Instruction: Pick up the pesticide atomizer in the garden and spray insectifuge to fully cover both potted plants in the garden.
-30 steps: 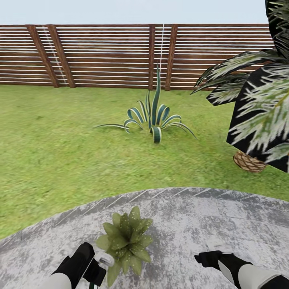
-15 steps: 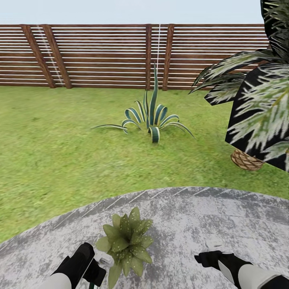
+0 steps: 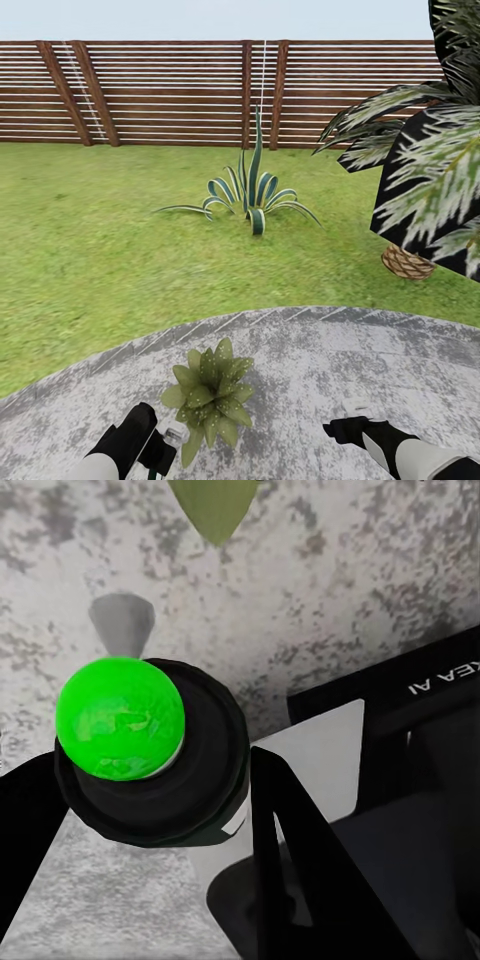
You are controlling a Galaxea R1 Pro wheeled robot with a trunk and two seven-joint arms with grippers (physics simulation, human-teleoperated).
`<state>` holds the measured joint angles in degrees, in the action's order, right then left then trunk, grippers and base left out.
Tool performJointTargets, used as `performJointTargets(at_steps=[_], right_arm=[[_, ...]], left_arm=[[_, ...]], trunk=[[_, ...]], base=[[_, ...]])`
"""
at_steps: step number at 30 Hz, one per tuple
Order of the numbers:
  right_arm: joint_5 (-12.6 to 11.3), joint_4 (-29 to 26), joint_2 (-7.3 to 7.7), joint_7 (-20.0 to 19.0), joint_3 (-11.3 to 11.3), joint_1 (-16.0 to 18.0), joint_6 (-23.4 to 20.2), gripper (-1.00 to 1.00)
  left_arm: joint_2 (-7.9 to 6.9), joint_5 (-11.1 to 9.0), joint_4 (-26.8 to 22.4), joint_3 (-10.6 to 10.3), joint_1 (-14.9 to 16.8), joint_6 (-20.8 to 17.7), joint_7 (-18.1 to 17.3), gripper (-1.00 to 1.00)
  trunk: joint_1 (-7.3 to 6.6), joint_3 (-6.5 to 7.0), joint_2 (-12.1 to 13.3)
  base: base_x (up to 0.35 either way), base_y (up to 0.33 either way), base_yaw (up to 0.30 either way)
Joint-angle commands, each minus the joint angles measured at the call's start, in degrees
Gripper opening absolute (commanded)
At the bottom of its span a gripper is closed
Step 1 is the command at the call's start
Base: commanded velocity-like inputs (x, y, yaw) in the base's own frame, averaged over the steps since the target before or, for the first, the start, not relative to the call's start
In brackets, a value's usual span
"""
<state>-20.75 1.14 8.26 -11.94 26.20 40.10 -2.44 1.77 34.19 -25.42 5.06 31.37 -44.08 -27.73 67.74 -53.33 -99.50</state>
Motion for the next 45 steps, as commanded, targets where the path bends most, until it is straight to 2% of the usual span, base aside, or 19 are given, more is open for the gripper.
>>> performJointTargets(at_steps=[1,14,18,22,28,30,38,45], right_arm=[[-0.61,0.09,0.0,-0.27,0.44,0.06,-0.11,1.0],[-0.61,0.09,0.0,-0.27,0.52,0.06,-0.11,1.0],[-0.61,0.09,0.0,-0.27,0.51,0.06,-0.11,1.0],[-0.61,0.09,0.0,-0.27,0.45,0.06,-0.11,1.0],[-0.61,0.09,0.0,-0.27,0.5,0.06,-0.11,1.0],[-0.61,0.09,0.0,-0.27,0.4,0.06,-0.11,1.0],[-0.61,0.09,0.03,-0.27,0.35,0.06,-0.11,1.0],[-0.69,0.09,0.02,-0.28,0.35,0.06,-0.11,1.0]], left_arm=[[0.07,0.61,-0.12,0.47,0.01,-0.17,-0.45,-1.0],[0.52,0.47,-1.43,0.41,0.09,0.04,-0.39,-1.0],[1.95,0.36,-4.71,0.39,0.09,0.05,-0.47,-1.0],[2.84,0.35,-5.19,0.38,0.09,0.05,-0.48,-1.0],[2.59,0.42,-4.88,0.47,0.04,0.05,-0.52,-1.0],[1.88,0.52,-4.7,0.47,0.02,0.05,-0.51,-1.0],[1.92,0.36,-4.52,0.47,0.02,0.03,-0.57,-1.0],[1.92,0.43,-4.55,0.47,0.02,-0.03,-0.57,-1.0]], trunk=[[0.0,-0.04,-0.02],[0.0,-0.61,-0.02],[0.0,-0.61,-0.02],[0.0,-0.61,-0.02],[0.0,-0.61,-0.02],[0.0,-0.61,-0.02],[0.0,-0.61,-0.02],[0.0,-0.61,-0.02]], base=[[-0.003,0.0,0.0],[0.0,0.0,0.0],[0.0,0.0,0.0],[0.0,0.0,0.0],[0.0,0.0,0.0],[0.0,0.0,0.0],[-0.001,0.005,0.0],[-0.076,0.247,-0.07]])
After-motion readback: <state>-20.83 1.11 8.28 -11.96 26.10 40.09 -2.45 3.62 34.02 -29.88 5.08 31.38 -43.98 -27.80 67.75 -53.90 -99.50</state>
